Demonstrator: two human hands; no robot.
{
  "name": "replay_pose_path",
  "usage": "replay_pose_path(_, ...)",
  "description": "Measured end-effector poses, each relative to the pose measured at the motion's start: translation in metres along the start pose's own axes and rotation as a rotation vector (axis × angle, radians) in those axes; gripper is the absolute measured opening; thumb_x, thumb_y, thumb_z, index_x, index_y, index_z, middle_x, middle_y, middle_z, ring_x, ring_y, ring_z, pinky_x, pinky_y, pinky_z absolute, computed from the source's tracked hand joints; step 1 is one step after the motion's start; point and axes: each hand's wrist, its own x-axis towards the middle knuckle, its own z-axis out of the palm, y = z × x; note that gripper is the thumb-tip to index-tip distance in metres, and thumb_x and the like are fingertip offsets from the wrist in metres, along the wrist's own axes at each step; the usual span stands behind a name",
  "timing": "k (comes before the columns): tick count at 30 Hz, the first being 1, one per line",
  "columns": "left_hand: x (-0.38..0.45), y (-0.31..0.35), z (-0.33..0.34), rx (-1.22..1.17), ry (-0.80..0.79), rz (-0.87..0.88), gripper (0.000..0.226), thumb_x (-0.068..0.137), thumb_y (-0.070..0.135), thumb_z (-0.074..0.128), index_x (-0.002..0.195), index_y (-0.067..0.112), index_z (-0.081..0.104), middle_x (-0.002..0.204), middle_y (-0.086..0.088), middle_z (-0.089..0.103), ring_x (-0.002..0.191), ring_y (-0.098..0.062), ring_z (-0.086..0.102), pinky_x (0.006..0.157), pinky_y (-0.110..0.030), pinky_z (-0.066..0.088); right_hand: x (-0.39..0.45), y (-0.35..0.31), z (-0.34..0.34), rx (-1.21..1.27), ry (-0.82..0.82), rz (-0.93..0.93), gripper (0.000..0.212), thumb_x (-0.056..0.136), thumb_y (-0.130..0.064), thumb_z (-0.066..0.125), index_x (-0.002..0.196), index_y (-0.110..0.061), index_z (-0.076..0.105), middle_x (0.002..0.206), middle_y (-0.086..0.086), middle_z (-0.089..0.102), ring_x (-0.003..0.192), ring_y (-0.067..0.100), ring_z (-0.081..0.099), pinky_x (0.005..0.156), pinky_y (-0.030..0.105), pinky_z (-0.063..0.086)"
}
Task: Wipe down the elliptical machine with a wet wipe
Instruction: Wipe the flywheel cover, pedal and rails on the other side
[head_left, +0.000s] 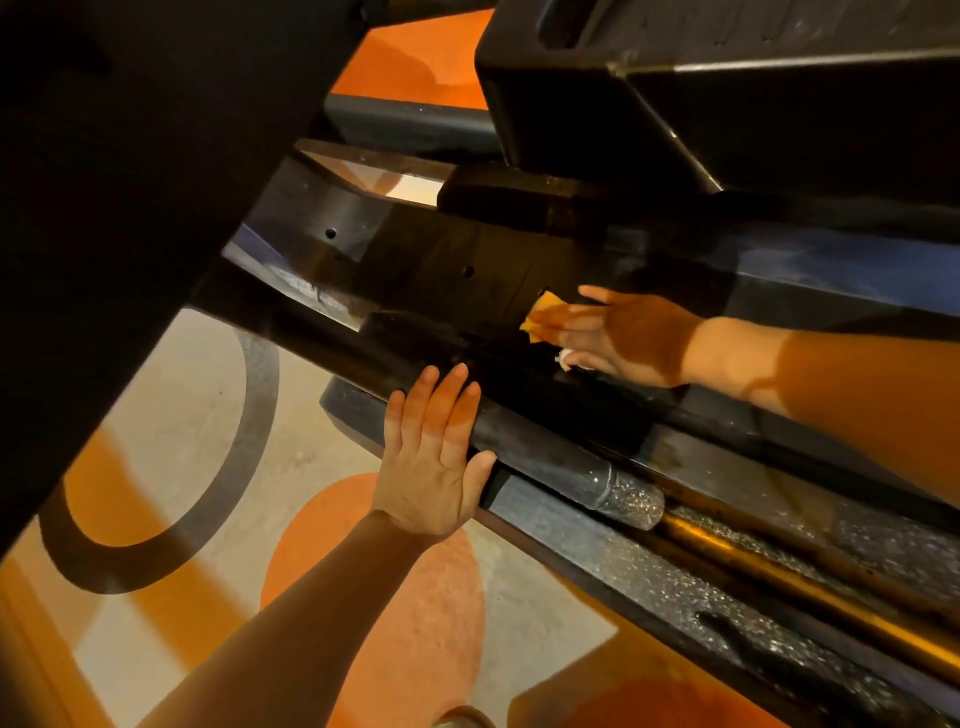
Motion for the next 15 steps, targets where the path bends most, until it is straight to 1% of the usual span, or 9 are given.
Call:
replay_pose_path(1,0.000,0.000,0.001,-0.002,0.002,0.000,0.054,0.106,0.044,0.018,0.143,0.009,0.032,0.151,-0.010,0.027,0.153,-0.015,-0.002,0.123,-0.039,-0.004,-0.001,-0.001,-0.007,-0.070,0.005,0.037,0.072,0.093,-0.052,-0.002,0.154,-0.019,0.019,0.159,-0.006,0.014,0.146,0.010,0.014,0.120,0.038,-0.002)
replay_pose_path(2,0.000,-0.001,0.001,-0.002,0.004,0.000,0.053,0.106,0.044,0.018,0.144,0.010,0.031,0.152,-0.009,0.025,0.153,-0.016,-0.002,0.123,-0.040,-0.004,-0.001,0.004,-0.010,-0.118,0.046,0.090,0.071,0.093,-0.053,0.001,0.154,-0.020,0.019,0.160,-0.003,0.017,0.147,0.014,0.016,0.120,0.036,-0.001)
replay_pose_path(4,-0.001,-0.001,0.001,-0.002,0.003,-0.002,0.054,0.106,0.044,0.018,0.143,0.008,0.032,0.153,-0.008,0.023,0.153,-0.016,-0.002,0.123,-0.040,-0.004,-0.001,0.013,-0.022,-0.085,0.135,0.298,0.056,0.104,-0.040,0.020,0.155,-0.019,0.016,0.162,0.001,0.015,0.149,0.021,0.016,0.120,0.037,0.007)
replay_pose_path(5,-0.001,0.000,0.001,-0.004,0.002,-0.005,0.054,0.106,0.044,0.018,0.142,0.008,0.033,0.151,-0.010,0.026,0.153,-0.016,-0.002,0.123,-0.040,-0.004,-0.002,0.015,-0.025,-0.059,0.144,0.387,0.054,0.106,-0.033,0.026,0.156,-0.020,0.011,0.163,0.000,0.010,0.149,0.025,0.013,0.120,0.038,0.010)
replay_pose_path(6,-0.001,0.000,0.000,-0.005,0.003,-0.006,0.054,0.106,0.044,0.018,0.142,0.007,0.033,0.150,-0.011,0.028,0.153,-0.016,-0.002,0.123,-0.040,-0.004,-0.001,0.016,-0.025,-0.037,0.142,0.433,0.055,0.106,-0.030,0.029,0.156,-0.021,0.008,0.164,-0.001,0.007,0.149,0.028,0.011,0.119,0.040,0.013)
replay_pose_path(8,-0.001,0.002,0.000,-0.007,0.007,-0.007,0.054,0.106,0.044,0.018,0.141,0.007,0.034,0.148,-0.013,0.030,0.153,-0.015,-0.002,0.123,-0.040,-0.004,-0.004,0.009,-0.020,0.035,0.137,0.451,0.056,0.105,-0.025,0.034,0.156,-0.020,0.010,0.163,0.002,0.010,0.149,0.029,0.012,0.120,0.041,0.018)
replay_pose_path(11,0.000,0.002,0.001,-0.014,0.017,-0.014,0.054,0.105,0.044,0.018,0.141,0.006,0.034,0.147,-0.013,0.031,0.152,-0.015,-0.002,0.123,-0.040,-0.003,-0.019,-0.005,-0.018,0.013,0.170,0.359,0.051,0.104,-0.023,0.043,0.152,-0.020,0.029,0.159,0.002,0.025,0.148,0.027,0.020,0.116,0.036,0.027)
replay_pose_path(13,-0.001,0.002,0.002,-0.016,0.018,-0.020,0.054,0.105,0.044,0.018,0.140,0.007,0.035,0.147,-0.013,0.031,0.152,-0.015,-0.001,0.123,-0.041,-0.003,-0.024,-0.003,-0.022,0.049,0.233,0.384,0.044,0.102,-0.020,0.045,0.147,-0.020,0.041,0.154,0.005,0.037,0.143,0.027,0.032,0.113,0.034,0.029)
replay_pose_path(15,-0.001,0.002,0.003,-0.016,0.021,-0.024,0.054,0.105,0.044,0.018,0.140,0.007,0.034,0.147,-0.013,0.031,0.152,-0.015,-0.001,0.123,-0.041,-0.003,-0.021,0.003,-0.027,0.016,0.195,0.427,0.044,0.101,-0.016,0.046,0.145,-0.021,0.041,0.149,0.010,0.043,0.134,0.031,0.044,0.110,0.039,0.038)
